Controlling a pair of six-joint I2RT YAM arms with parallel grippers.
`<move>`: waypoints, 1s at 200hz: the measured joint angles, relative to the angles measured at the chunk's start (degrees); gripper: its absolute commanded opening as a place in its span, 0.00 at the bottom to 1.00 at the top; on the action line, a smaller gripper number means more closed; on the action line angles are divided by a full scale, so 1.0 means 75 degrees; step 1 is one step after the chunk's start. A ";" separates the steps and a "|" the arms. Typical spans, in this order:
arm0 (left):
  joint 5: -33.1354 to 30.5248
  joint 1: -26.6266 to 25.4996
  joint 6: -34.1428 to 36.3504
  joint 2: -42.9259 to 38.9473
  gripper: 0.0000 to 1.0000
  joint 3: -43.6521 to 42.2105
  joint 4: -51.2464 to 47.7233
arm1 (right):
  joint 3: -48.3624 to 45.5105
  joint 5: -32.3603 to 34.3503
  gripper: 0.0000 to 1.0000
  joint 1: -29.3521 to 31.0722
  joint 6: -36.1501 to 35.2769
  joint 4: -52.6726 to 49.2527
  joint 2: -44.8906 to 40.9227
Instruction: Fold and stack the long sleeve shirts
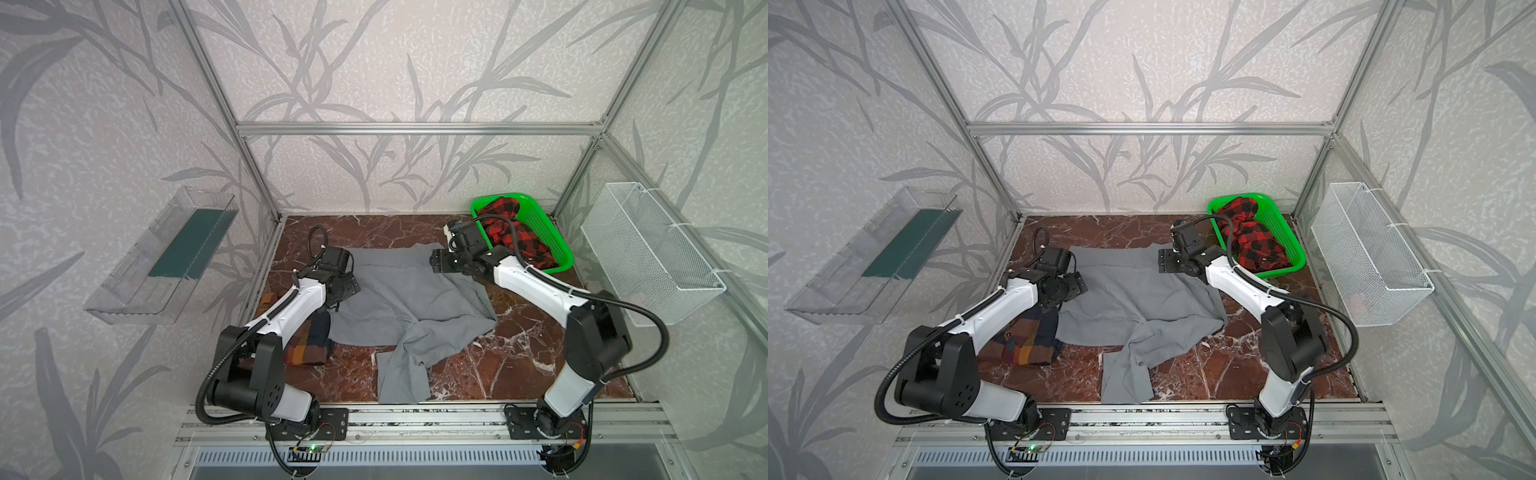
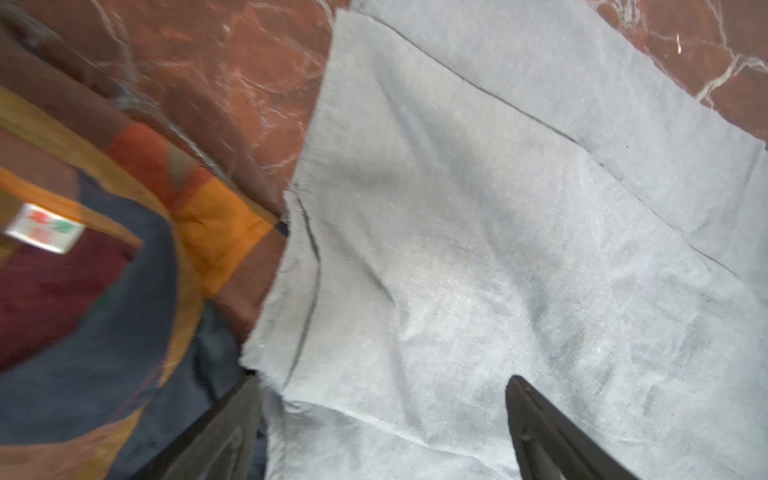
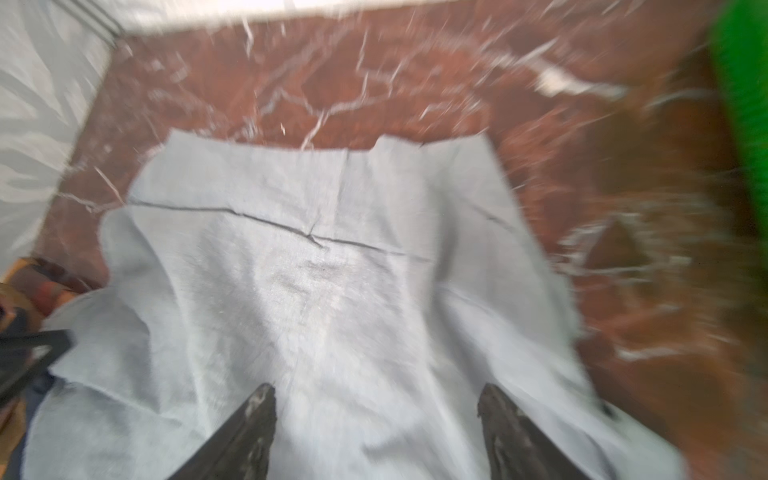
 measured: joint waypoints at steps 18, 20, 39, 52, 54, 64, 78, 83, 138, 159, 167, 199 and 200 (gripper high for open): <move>0.0000 -0.0102 -0.0108 0.0219 0.92 -0.0012 0.0076 | -0.0035 -0.0052 0.77 -0.0507 -0.0096 0.0073 -0.0236; 0.0000 -0.0111 -0.0111 0.0245 0.92 -0.0017 0.0096 | -0.0012 -0.0055 0.77 -0.0577 -0.0096 0.0079 -0.0207; 0.0003 -0.0163 -0.0195 0.0423 0.92 -0.0026 0.0178 | 0.0204 -0.0073 0.77 -0.1128 -0.0166 0.0085 0.0373; -0.0003 -0.0201 -0.0251 0.0516 0.92 -0.0029 0.0216 | 0.0353 -0.0216 0.76 -0.1434 -0.0143 0.0128 0.0968; -0.0003 -0.0216 -0.0259 0.0533 0.92 -0.0029 0.0219 | 0.0382 -0.0248 0.76 -0.1486 -0.0122 0.0140 0.1096; -0.0006 -0.0256 -0.0274 0.0592 0.92 -0.0035 0.0242 | 0.0533 -0.0414 0.76 -0.1623 -0.0102 0.0111 0.1629; -0.0012 -0.0332 -0.0300 0.0659 0.92 -0.0035 0.0242 | 0.0924 -0.0600 0.74 -0.1696 -0.0096 -0.0061 0.2355; -0.0017 -0.0358 -0.0306 0.0673 0.92 -0.0038 0.0242 | 0.1122 -0.0688 0.74 -0.1696 -0.0087 -0.0140 0.2643; -0.0047 -0.0428 -0.0364 0.0746 0.92 -0.0233 0.0382 | 0.2602 -0.1431 0.51 -0.1513 -0.0026 -0.0391 0.4010; -0.0047 -0.0431 -0.0396 0.0880 0.92 -0.0239 0.0402 | 0.2600 -0.1641 0.21 -0.1425 0.0061 -0.0361 0.4013; -0.0047 -0.0434 -0.0414 0.0906 0.92 -0.0242 0.0414 | 0.2588 -0.1746 0.14 -0.1419 0.0087 -0.0318 0.4013; -0.0044 -0.0437 -0.0455 0.0915 0.92 -0.0353 0.0525 | 0.2072 -0.2087 0.00 -0.1332 0.0175 0.0055 0.3713; -0.0044 -0.0437 -0.0455 0.0915 0.92 -0.0356 0.0527 | 0.2028 -0.2087 0.00 -0.1326 0.0192 0.0070 0.3681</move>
